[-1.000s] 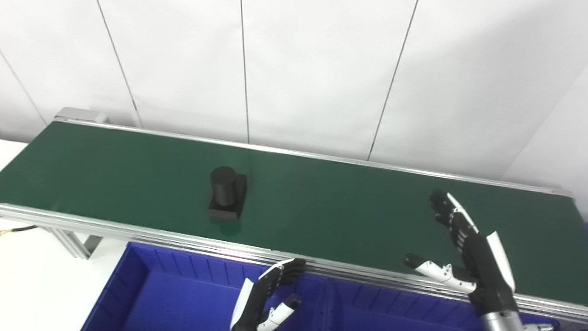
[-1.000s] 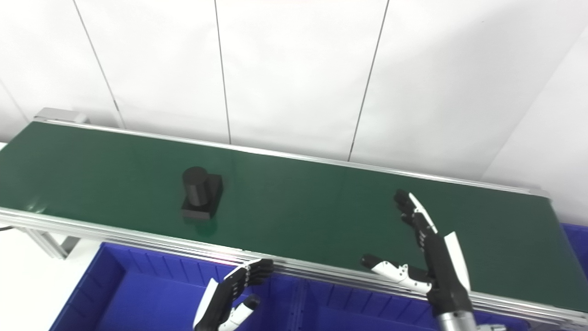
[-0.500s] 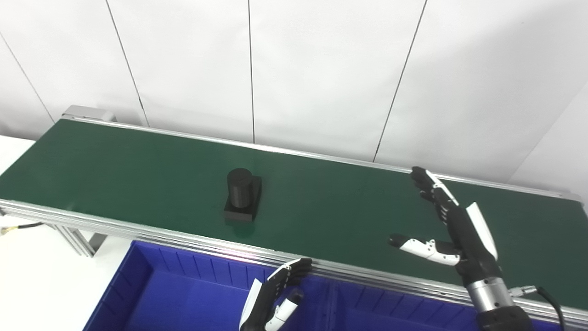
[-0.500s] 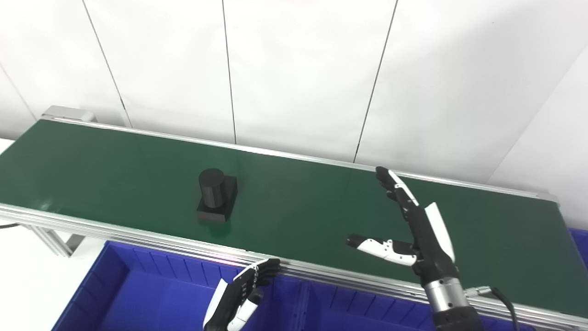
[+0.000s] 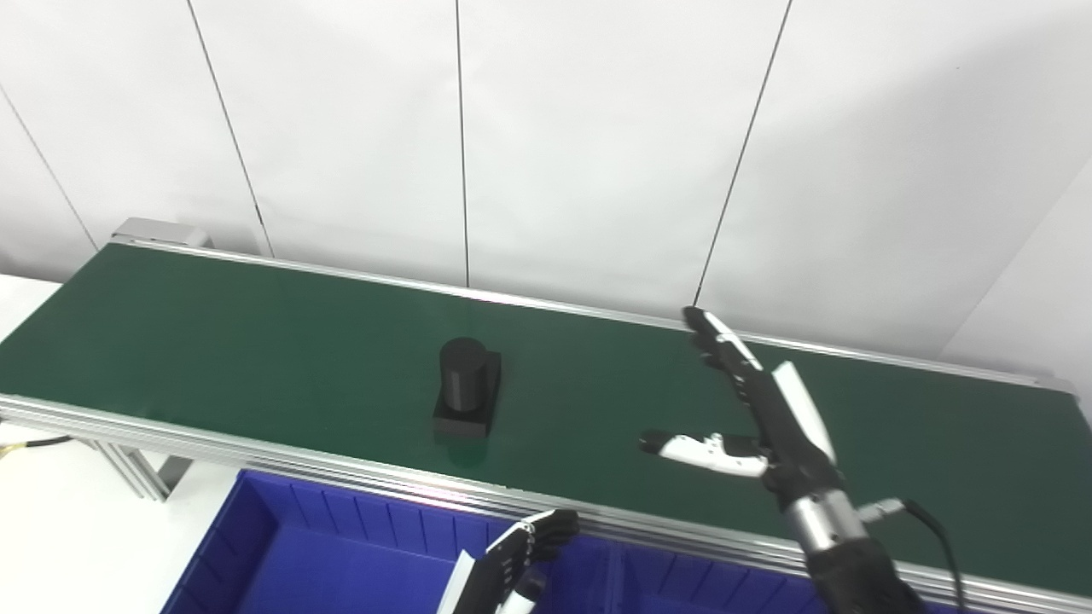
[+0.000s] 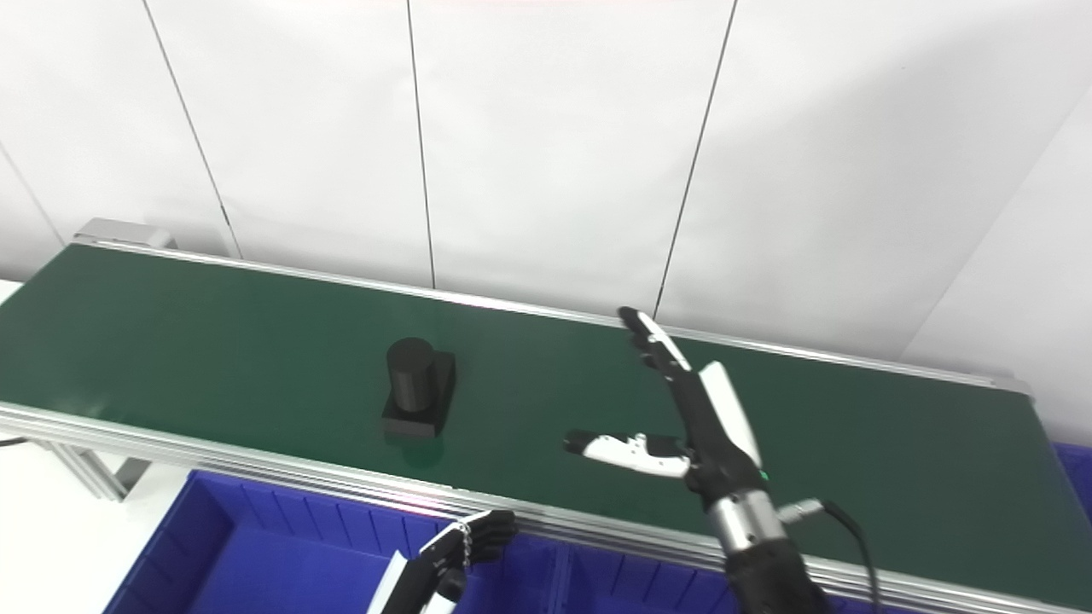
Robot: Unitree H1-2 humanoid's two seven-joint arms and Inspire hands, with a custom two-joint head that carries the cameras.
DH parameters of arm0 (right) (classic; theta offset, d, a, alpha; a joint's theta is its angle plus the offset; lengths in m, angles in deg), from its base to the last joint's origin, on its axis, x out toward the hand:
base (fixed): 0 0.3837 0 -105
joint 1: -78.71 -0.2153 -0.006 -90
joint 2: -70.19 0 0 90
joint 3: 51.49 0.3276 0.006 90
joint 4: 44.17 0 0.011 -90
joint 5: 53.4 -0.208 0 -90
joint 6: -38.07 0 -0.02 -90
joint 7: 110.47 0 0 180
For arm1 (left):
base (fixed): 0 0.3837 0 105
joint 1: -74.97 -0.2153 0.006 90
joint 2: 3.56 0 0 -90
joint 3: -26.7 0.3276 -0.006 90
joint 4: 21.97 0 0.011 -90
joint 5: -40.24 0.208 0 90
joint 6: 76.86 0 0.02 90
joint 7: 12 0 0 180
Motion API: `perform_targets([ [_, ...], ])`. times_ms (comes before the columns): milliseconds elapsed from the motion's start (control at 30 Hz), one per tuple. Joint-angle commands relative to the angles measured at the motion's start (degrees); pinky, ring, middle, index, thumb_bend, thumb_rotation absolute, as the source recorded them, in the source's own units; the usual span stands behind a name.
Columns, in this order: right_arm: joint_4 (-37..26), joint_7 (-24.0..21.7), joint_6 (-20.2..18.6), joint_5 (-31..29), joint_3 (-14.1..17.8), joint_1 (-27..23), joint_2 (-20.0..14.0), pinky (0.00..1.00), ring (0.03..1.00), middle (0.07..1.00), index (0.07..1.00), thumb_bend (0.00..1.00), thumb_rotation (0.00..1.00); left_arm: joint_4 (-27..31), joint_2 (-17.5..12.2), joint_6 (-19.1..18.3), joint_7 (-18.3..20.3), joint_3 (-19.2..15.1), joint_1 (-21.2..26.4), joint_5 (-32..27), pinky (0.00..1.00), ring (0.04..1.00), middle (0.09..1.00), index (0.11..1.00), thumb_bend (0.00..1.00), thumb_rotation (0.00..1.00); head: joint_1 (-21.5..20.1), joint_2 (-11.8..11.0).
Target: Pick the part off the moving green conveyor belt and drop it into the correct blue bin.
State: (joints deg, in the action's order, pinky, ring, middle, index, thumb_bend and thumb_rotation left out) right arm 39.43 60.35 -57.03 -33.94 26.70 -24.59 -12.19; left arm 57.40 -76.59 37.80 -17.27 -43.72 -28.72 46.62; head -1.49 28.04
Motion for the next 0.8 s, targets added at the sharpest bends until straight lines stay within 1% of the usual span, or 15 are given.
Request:
perform_targets([
  [0,-0.2,0.7,-1.3,0.9,0.1,-2.6,0.5,0.78,0.865,0.917,0.917,0.87,0.41,2.6,-0.2,2.0,1.7,-0.1,0.1,-0.4,0.77,0.785,0.775,0.76,0.58,0.96,0.1,0.0],
  [100,0.7,0.3,-2.6,2.1,-0.4,-3.5,0.7,0.76,0.864,0.923,0.917,0.88,0.43,3.1,-0.2,2.1,2.2,-0.5,-0.2,0.3,0.75,0.77,0.764,0.751,0.6,0.95,0.2,0.5],
  [233,3.2,-0.2,-3.4,3.4,-1.3,-5.4,0.5,0.72,0.858,0.921,0.92,0.88,0.44,3.5,0.1,2.1,2.1,-0.8,-1.1,0.7,0.71,0.736,0.741,0.735,0.63,0.91,-0.7,0.3],
  [333,5.0,-0.3,-3.3,4.2,-2.1,-6.6,0.2,0.72,0.853,0.913,0.919,0.88,0.42,3.8,0.0,2.2,2.1,-0.6,-1.6,1.2,0.7,0.731,0.74,0.735,0.6,0.92,-1.0,0.4],
  [433,7.1,-0.5,-3.5,5.1,-2.8,-8.1,0.3,0.75,0.868,0.916,0.922,0.88,0.41,4.4,0.2,2.2,1.9,-0.3,-2.5,1.3,0.69,0.722,0.728,0.722,0.6,0.93,-2.0,0.7],
  [467,7.6,-0.5,-3.6,5.2,-3.0,-8.4,0.4,0.77,0.881,0.921,0.923,0.88,0.39,4.7,0.3,2.1,1.8,-0.3,-2.7,1.3,0.69,0.718,0.721,0.712,0.6,0.94,-2.0,0.7],
  [500,8.3,-0.6,-3.8,5.3,-3.2,-8.9,0.5,0.77,0.882,0.922,0.923,0.88,0.39,5.1,0.5,2.1,1.7,-0.3,-3.1,1.2,0.68,0.717,0.721,0.711,0.6,0.94,-2.0,1.2],
  [567,9.0,-0.7,-4.1,5.7,-3.5,-9.5,0.7,0.78,0.891,0.929,0.927,0.89,0.39,5.8,0.9,2.1,1.5,-0.3,-3.7,1.0,0.67,0.707,0.711,0.697,0.59,0.93,-2.3,1.5],
  [600,9.6,-0.9,-4.4,5.9,-3.8,-9.9,0.8,0.78,0.893,0.931,0.927,0.89,0.39,6.3,1.0,2.1,1.4,-0.2,-4.1,1.1,0.67,0.704,0.709,0.694,0.58,0.93,-2.7,1.8],
  [667,11.3,-0.9,-4.6,6.4,-4.5,-10.7,1.3,0.77,0.885,0.934,0.928,0.89,0.37,7.1,0.8,2.1,2.0,0.1,-4.7,0.6,0.66,0.706,0.714,0.7,0.56,0.96,-3.2,1.9],
  [767,13.6,-0.2,-4.4,7.0,-5.1,-11.5,2.2,0.77,0.887,0.942,0.933,0.9,0.36,7.7,1.0,2.1,2.3,0.3,-5.5,0.1,0.66,0.706,0.715,0.703,0.56,0.95,-3.7,2.0],
])
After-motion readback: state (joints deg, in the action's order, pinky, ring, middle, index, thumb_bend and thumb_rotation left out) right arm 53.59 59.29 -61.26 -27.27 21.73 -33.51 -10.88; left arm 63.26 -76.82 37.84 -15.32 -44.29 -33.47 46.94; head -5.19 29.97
